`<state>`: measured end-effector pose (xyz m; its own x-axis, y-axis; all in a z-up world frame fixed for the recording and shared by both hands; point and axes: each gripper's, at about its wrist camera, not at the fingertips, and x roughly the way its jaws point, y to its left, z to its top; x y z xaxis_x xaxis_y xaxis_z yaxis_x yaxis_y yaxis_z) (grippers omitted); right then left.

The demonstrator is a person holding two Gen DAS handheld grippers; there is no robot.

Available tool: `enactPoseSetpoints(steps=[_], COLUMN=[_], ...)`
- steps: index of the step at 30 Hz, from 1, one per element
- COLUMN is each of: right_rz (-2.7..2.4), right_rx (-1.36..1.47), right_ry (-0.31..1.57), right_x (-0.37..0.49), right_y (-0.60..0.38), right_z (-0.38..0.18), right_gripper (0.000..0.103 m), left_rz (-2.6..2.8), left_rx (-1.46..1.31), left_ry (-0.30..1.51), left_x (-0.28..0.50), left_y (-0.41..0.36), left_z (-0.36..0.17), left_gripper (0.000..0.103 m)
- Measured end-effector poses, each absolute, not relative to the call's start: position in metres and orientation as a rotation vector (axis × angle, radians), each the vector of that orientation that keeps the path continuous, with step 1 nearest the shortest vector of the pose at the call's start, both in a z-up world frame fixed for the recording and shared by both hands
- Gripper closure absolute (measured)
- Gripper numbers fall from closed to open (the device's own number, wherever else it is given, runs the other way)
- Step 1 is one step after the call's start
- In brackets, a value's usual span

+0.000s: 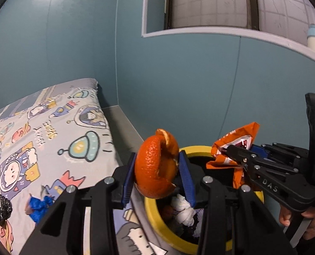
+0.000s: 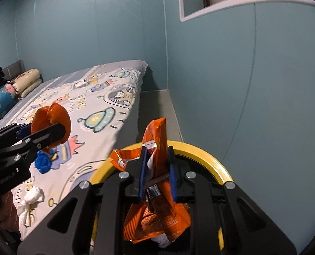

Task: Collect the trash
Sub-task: 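Carry the peel and wrapper over the yellow bin and open both tools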

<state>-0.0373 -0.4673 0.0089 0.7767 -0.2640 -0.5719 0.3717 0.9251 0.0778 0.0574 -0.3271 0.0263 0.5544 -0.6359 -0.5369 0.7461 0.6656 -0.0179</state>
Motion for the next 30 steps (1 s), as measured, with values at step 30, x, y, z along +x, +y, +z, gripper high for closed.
enactPoseSetpoints(steps=[30], right_rz=[-0.439], right_rx=[0.265], right_ry=[0.629], right_x=[-0.05], right_y=[-0.5], right_z=[-0.018], right_gripper=[0.063], left_rz=[-0.85], left_rx=[0.161], left_ry=[0.519], left_x=[0.046], left_y=[-0.343], left_z=[0.017], left_gripper=[0.032])
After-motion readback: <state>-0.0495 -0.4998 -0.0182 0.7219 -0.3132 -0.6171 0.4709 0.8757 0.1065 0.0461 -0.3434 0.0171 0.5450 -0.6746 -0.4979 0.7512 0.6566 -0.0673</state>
